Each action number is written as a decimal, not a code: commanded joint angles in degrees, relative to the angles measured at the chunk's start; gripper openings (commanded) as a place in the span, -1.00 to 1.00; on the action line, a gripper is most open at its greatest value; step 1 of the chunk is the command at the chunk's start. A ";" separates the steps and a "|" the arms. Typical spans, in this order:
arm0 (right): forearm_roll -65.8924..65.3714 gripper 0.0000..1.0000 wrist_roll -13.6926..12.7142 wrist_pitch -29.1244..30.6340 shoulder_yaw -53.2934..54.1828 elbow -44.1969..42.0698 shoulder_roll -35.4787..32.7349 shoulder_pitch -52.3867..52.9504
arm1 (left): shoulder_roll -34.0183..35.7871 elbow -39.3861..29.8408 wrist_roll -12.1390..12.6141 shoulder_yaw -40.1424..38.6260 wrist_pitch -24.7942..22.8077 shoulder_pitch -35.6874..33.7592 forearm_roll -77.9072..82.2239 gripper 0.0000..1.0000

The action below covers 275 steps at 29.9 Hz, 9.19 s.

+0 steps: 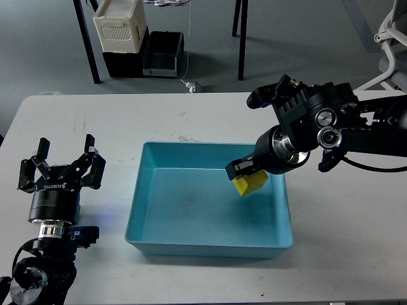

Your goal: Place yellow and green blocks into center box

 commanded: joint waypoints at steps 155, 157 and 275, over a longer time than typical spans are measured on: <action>48.53 1.00 12.45 -4.27 104.12 23.43 9.33 -107.13 | 39.08 -7.29 -7.47 -6.77 0.00 0.17 1.30 1.00; 48.62 1.00 12.45 -4.19 104.03 23.43 9.33 -107.13 | 43.12 -7.38 -7.47 -6.59 0.00 0.08 2.88 1.00; 48.45 1.00 12.45 -3.75 105.08 22.46 9.33 -109.50 | 45.96 15.73 -6.06 138.43 0.00 -100.73 52.72 1.00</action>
